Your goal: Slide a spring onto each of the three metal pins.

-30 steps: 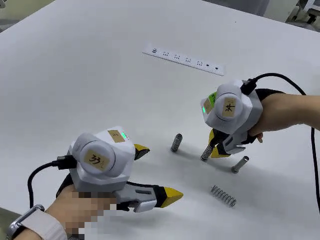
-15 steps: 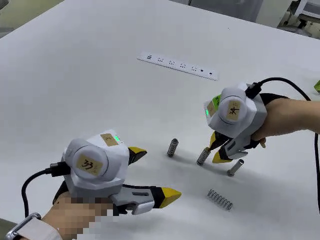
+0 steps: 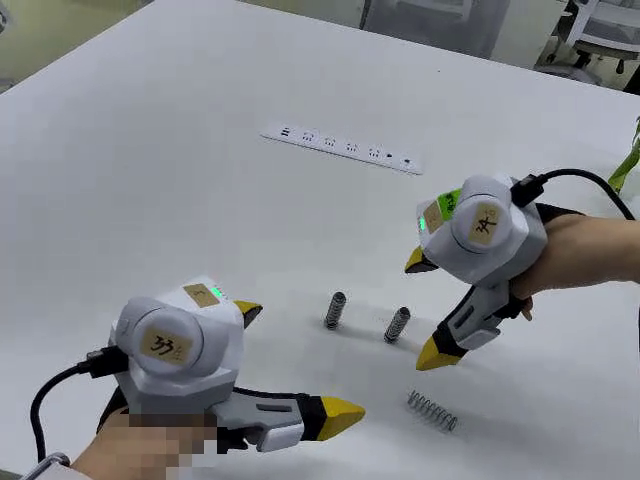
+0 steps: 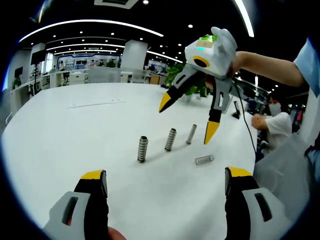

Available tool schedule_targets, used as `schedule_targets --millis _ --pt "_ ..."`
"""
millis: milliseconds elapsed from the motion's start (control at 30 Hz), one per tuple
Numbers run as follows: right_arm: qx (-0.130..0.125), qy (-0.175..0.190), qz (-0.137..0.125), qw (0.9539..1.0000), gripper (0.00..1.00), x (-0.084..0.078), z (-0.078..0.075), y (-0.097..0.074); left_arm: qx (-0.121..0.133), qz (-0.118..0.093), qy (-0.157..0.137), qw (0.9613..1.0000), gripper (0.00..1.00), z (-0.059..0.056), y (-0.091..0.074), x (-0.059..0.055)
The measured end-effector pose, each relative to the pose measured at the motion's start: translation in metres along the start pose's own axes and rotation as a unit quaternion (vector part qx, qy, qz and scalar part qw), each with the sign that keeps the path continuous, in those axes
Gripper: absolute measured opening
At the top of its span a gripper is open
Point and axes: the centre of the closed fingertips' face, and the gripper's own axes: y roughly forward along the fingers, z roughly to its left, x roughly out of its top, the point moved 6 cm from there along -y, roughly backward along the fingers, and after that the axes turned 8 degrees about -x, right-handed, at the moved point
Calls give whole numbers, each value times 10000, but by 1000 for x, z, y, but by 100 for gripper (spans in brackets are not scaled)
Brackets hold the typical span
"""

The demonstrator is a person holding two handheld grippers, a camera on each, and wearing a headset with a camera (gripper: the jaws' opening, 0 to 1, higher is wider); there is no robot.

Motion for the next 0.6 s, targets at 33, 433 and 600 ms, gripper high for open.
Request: schedule_targets --millis 33,433,600 --pt "-31 57 -18 10000 80 -1 0 -1 3 6 19 10000 100 0 -1 0" --pt "-386 815 -319 9954 98 -22 17 -18 -154 59 65 9998 100 -6 2 1" --pt "-458 1139 -402 9916 98 -33 29 -21 -178 78 76 9998 100 -4 2 1"
